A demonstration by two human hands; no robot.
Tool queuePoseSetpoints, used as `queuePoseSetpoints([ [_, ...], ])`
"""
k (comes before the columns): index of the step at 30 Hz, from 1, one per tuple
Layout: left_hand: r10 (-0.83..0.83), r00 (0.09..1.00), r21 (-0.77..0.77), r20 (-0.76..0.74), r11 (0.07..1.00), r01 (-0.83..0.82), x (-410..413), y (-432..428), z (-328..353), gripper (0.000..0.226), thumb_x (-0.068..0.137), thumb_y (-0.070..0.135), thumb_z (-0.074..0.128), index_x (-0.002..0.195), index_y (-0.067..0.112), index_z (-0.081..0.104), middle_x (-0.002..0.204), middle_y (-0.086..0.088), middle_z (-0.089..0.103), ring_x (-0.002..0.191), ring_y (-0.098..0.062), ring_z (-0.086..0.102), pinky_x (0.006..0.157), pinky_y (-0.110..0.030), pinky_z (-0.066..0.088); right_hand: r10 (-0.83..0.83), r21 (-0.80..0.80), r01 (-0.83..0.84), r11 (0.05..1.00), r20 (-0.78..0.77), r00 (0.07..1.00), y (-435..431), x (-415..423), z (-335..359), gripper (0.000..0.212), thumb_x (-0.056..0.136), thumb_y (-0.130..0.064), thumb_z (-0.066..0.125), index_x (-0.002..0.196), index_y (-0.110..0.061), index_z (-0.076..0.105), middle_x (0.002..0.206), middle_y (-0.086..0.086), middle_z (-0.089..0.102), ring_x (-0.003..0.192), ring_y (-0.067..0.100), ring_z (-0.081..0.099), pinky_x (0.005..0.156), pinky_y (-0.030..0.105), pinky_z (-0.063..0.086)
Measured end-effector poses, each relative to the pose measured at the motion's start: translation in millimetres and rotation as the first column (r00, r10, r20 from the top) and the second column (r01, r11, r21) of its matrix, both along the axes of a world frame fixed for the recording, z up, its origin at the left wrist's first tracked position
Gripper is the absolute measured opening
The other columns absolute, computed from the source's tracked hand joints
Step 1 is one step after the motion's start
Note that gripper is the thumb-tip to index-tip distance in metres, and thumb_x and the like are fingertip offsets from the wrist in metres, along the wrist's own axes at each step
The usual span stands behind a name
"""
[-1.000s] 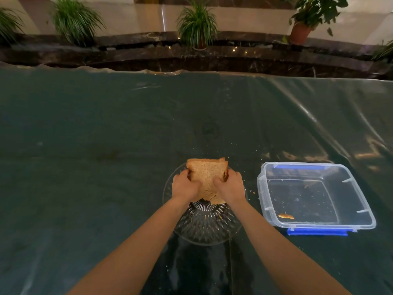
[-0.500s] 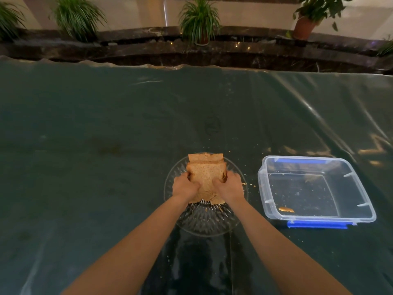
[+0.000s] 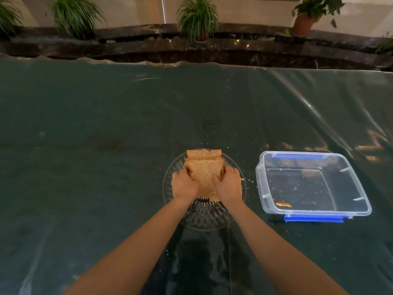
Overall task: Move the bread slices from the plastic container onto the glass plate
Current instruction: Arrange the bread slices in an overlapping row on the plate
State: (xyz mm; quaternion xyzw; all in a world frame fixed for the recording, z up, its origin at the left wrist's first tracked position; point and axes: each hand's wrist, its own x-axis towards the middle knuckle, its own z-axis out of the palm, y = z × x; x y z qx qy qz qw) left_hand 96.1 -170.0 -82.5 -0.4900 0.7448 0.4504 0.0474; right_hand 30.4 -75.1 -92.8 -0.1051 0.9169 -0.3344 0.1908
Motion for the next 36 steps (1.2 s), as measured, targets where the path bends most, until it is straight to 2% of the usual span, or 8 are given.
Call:
queuePoseSetpoints([
  [4,-0.012,1.0,-0.022,-0.004,1.0,0.012,4.7,2.4,3.7,0.054,0.088,0.01,0.05,0.142,0.007,0.044,0.141,-0.015,0.041,0.127,-0.032,0.048,0.105,-0.044,0.046,0.003,-0.021,-0.003,1.0,0.017,1.0,5.8,2.9,2.1,0.047,0.088,-0.02,0.061,0.129,-0.001,0.05,0.129,0.016,0.051,0.117,0.03,0.053,0.098,0.037,0.045],
  [8,-0.021,1.0,-0.013,-0.004,1.0,0.021,10.6,6.9,4.5,0.055,0.088,0.009,0.05,0.143,0.009,0.043,0.141,-0.014,0.043,0.126,-0.029,0.049,0.1,-0.036,0.046,0.005,-0.037,-0.004,0.999,0.03,1.0,13.1,8.1,-1.0,0.041,0.087,-0.019,0.061,0.122,0.001,0.054,0.122,0.018,0.058,0.111,0.03,0.058,0.098,0.041,0.049],
  [12,-0.019,1.0,0.025,0.015,1.0,0.019,13.6,6.6,1.3,0.047,0.085,0.006,0.047,0.132,0.003,0.053,0.133,-0.02,0.05,0.117,-0.037,0.056,0.097,-0.047,0.051,0.035,-0.008,-0.035,0.999,0.014,0.999,18.3,11.0,-7.2,0.034,0.089,-0.021,0.059,0.116,-0.001,0.058,0.121,0.016,0.056,0.111,0.027,0.055,0.098,0.033,0.046],
  [17,-0.008,0.999,0.044,0.044,0.999,0.006,14.8,8.8,-2.1,0.041,0.088,0.01,0.047,0.126,-0.001,0.056,0.129,-0.022,0.053,0.116,-0.038,0.056,0.099,-0.049,0.049,0.075,0.065,-0.075,0.995,0.001,0.997,22.5,13.3,-16.6,0.043,0.092,-0.03,0.053,0.127,-0.005,0.054,0.128,0.015,0.051,0.121,0.029,0.047,0.104,0.037,0.04],
  [21,0.023,0.999,0.048,0.029,0.999,-0.024,15.2,11.6,-2.2,0.047,0.09,0.013,0.051,0.137,0.006,0.048,0.137,-0.018,0.043,0.12,-0.036,0.053,0.101,-0.047,0.048,0.037,0.031,-0.037,0.999,0.004,0.999,23.5,16.6,-20.0,0.052,0.091,-0.033,0.056,0.135,-0.007,0.046,0.134,0.014,0.047,0.127,0.029,0.043,0.106,0.039,0.038],
  [24,0.081,0.997,0.033,-0.005,0.996,-0.081,20.9,15.4,-3.1,0.06,0.09,0.014,0.055,0.147,0.012,0.035,0.143,-0.014,0.03,0.119,-0.034,0.054,0.103,-0.043,0.047,-0.024,-0.02,0.023,1.0,-0.054,0.998,23.5,23.2,-19.1,0.047,0.088,-0.029,0.06,0.129,-0.008,0.049,0.128,0.012,0.05,0.119,0.026,0.049,0.102,0.04,0.044],
  [30,0.137,0.983,0.008,-0.12,0.991,-0.137,27.8,23.0,-0.9,0.058,0.09,0.006,0.054,0.145,0.014,0.037,0.144,-0.012,0.031,0.094,-0.019,0.05,0.085,-0.027,0.043,-0.031,-0.041,0.024,0.999,-0.157,0.987,21.1,27.8,-11.6,0.03,0.088,-0.019,0.061,0.115,-0.009,0.054,0.116,0.009,0.055,0.105,0.023,0.056,0.092,0.039,0.05],
  [36,0.144,0.974,0.025,-0.173,0.99,-0.141,33.4,25.3,7.1,0.057,0.088,0.001,0.052,0.143,0.014,0.042,0.14,-0.011,0.041,0.112,-0.024,0.057,0.098,-0.032,0.047,-0.067,-0.163,0.05,0.985,-0.101,0.993,23.9,33.4,-8.6,0.025,0.085,-0.013,0.06,0.109,-0.007,0.056,0.11,0.008,0.055,0.088,0.013,0.051,0.077,0.026,0.046],
])
